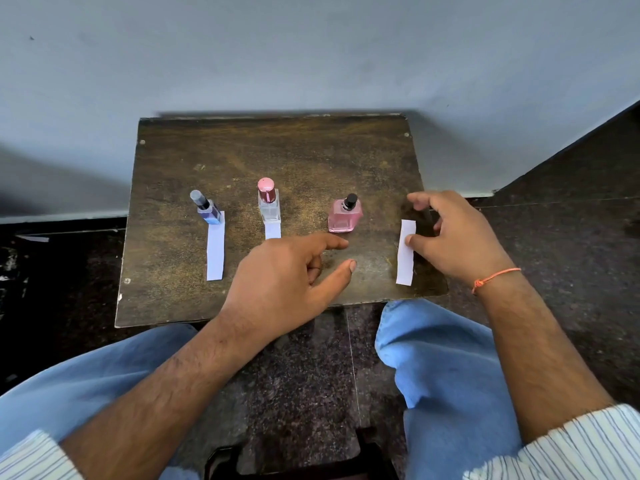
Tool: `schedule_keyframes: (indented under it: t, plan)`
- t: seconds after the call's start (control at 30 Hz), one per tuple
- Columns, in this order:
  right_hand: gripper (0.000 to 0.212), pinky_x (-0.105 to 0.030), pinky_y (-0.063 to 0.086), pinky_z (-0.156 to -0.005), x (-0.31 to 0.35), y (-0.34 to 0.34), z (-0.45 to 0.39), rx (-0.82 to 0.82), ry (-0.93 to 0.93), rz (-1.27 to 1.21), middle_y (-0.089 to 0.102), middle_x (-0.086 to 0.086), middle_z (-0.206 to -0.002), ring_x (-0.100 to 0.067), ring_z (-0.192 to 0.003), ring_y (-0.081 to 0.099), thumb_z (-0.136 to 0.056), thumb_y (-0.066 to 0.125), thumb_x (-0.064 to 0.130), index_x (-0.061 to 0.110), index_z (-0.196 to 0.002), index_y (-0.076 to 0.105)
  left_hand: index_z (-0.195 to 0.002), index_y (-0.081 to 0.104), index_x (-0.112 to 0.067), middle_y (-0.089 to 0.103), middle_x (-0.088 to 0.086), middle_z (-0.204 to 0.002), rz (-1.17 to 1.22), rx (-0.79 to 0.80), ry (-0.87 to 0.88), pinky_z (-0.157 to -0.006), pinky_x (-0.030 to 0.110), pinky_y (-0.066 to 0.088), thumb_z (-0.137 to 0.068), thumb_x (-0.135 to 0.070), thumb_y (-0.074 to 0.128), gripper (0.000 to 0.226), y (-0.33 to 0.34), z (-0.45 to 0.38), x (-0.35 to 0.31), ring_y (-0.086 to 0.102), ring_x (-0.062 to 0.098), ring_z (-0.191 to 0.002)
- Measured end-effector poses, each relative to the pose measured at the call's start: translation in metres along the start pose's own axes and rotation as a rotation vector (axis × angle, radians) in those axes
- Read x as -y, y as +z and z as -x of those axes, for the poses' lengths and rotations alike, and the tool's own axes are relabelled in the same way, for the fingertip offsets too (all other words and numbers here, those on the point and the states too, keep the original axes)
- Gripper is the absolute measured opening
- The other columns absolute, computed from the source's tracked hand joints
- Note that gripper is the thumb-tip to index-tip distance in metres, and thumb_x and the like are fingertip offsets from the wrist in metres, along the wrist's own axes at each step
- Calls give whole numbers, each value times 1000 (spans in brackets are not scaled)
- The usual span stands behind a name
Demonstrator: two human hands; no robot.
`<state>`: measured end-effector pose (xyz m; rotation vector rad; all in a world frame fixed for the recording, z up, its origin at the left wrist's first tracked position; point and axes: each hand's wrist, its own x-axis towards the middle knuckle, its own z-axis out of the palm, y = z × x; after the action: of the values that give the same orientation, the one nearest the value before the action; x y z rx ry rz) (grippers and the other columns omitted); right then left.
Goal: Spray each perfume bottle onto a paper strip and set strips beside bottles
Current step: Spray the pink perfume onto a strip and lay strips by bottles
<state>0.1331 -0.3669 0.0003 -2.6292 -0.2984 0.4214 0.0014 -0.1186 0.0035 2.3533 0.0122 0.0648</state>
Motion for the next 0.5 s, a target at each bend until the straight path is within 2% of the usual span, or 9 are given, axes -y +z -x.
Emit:
schedule_keyframes:
  t: [0.1,0.2,0.37,0.43,0.5]
  plan:
    - [67,-25,40,-97,-2,2,1,12,-6,28,60,4,-137,-7,-104,50,-90,85,16,28,-151,60,-120,76,-39,50,-14,-55,14,13,21,-55,29,57,-96,-62,62,36,6,1,-10,57,2,-53]
    - [63,-25,41,-95,-1,3,1,12,-14,30,60,11,-123,-7,-100,50,-92,83,16,29,-150,61,-121,76,-38,49,-14,-54,27,26,29,-56,30,58,-97,-59,62,35,10,0,-18,57,3,-54]
    - [46,-26,48,-96,-4,4,2,24,-23,1,69,13,-114,-7,-101,58,-96,78,18,31,-139,68,-115,77,-37,53,-13,-55,87,29,-1,-58,30,57,-97,-51,68,25,12,-3,-27,60,7,-55]
    - [38,-18,48,-87,-3,3,3,46,-12,-47,69,20,-103,0,-92,60,-95,80,18,33,-129,73,-114,77,-36,59,-11,-59,111,27,-15,-56,23,53,-97,-45,72,19,14,-4,-30,61,5,-56]
    - [31,-8,42,-76,-3,2,4,93,-4,-136,71,20,-94,8,-82,62,-92,84,17,36,-115,78,-120,76,-34,67,-11,-68,132,40,-39,-53,8,39,-97,-41,74,23,16,-5,-31,58,-5,-54]
